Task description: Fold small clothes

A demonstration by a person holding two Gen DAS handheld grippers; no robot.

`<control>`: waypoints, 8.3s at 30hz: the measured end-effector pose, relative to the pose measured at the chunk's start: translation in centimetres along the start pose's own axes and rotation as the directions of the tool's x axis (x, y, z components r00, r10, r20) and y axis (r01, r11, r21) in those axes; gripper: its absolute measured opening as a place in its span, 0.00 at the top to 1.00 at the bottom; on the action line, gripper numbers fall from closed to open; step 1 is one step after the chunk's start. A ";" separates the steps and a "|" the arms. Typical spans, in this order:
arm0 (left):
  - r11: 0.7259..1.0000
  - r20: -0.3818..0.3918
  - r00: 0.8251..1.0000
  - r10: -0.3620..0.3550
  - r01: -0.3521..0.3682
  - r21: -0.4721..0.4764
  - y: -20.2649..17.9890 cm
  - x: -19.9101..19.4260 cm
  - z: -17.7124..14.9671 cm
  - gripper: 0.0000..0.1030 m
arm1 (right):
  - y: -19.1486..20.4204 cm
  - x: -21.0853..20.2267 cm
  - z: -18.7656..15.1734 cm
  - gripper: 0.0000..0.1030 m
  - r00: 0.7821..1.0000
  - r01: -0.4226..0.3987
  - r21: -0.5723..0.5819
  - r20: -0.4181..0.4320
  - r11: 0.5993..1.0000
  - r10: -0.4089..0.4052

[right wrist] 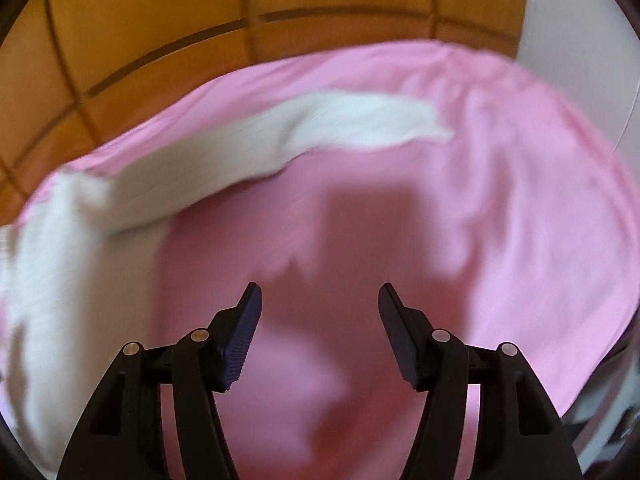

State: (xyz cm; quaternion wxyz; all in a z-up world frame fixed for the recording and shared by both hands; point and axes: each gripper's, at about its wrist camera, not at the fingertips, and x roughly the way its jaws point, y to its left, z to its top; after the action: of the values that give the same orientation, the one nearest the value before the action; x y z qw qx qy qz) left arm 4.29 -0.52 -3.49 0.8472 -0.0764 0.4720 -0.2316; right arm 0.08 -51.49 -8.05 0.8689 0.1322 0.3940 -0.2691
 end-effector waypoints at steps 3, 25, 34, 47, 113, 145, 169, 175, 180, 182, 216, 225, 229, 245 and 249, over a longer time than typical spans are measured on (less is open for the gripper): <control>0.999 -0.030 0.999 -0.024 0.025 0.036 -2.0 1.7 1.2 0.44 | -3.1 2.3 2.5 0.51 0.998 0.064 0.029 0.014 0.998 -0.065; 0.989 -0.125 0.987 -0.101 0.113 0.094 -9.6 14.2 10.4 0.46 | -2.4 11.8 11.4 0.97 0.988 0.157 -0.234 0.037 0.960 -0.153; 0.984 -0.135 0.980 -0.148 0.159 0.076 -11.0 19.9 15.7 0.43 | -7.3 0.1 12.5 1.00 0.964 0.242 -0.161 0.155 0.957 -0.217; 0.976 -0.089 0.972 -0.217 0.217 -0.007 -11.4 22.0 20.0 0.41 | -11.3 7.3 8.0 0.36 0.982 -0.177 0.283 -0.016 0.943 0.189; 0.907 0.052 0.995 0.086 -0.056 -0.416 5.4 5.2 3.9 0.28 | -16.3 10.0 5.6 0.91 0.997 0.000 0.650 -0.059 0.760 0.050; 0.550 0.137 0.868 0.476 -0.173 -0.817 40.4 -6.2 6.5 0.42 | 30.5 1.0 -6.2 0.03 0.911 -0.411 -0.270 -0.121 0.870 0.393; 0.435 -0.038 0.733 0.680 -0.444 -0.784 39.0 -13.5 3.5 0.66 | 29.6 0.6 -6.9 0.03 0.905 -0.424 -0.266 -0.094 0.865 0.415; 0.726 0.136 0.854 0.503 -0.332 -0.603 28.3 -11.7 3.5 0.55 | 29.4 0.5 -7.0 0.03 0.904 -0.426 -0.265 -0.091 0.865 0.417; 0.917 0.172 0.972 0.162 -0.084 -0.389 17.9 -6.9 1.7 0.46 | 29.2 0.5 -6.9 0.03 0.897 -0.442 -0.252 -0.090 0.861 0.434; 0.938 0.135 0.988 0.069 -0.019 -0.345 14.9 -5.0 0.4 0.45 | 29.0 0.3 -6.8 0.03 0.895 -0.445 -0.249 -0.096 0.860 0.436; 0.962 0.046 0.998 0.051 -0.037 -0.269 8.3 -5.3 -6.8 0.55 | 9.8 -6.5 -12.4 0.58 0.882 -0.449 -0.123 -0.218 0.885 0.417; 0.987 0.114 0.993 0.028 -0.010 -0.158 4.0 -3.0 -0.1 0.38 | -2.9 -1.4 -4.2 0.46 0.937 -0.332 0.370 0.022 0.868 0.349; 0.996 0.051 0.999 -0.004 0.008 -0.086 0.8 0.3 1.2 0.38 | -9.7 3.8 -1.5 0.51 0.959 -0.245 0.607 0.039 0.756 0.279; 1.000 -0.066 0.998 0.004 -0.005 -0.027 -2.7 7.2 3.7 0.27 | -12.6 7.8 8.1 0.95 0.983 -0.181 0.578 0.075 0.796 0.169; 0.998 -0.073 0.997 -0.029 0.024 -0.062 -2.1 7.8 4.1 0.27 | -5.3 3.2 11.2 0.95 0.948 -0.318 0.383 0.154 0.867 0.280</control>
State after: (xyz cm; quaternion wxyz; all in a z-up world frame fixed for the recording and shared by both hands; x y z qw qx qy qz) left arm 10.48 -6.36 -6.47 0.8233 -0.1001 0.5088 -0.2307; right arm 5.67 -61.97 -3.25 0.8714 0.3549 0.2637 -0.2123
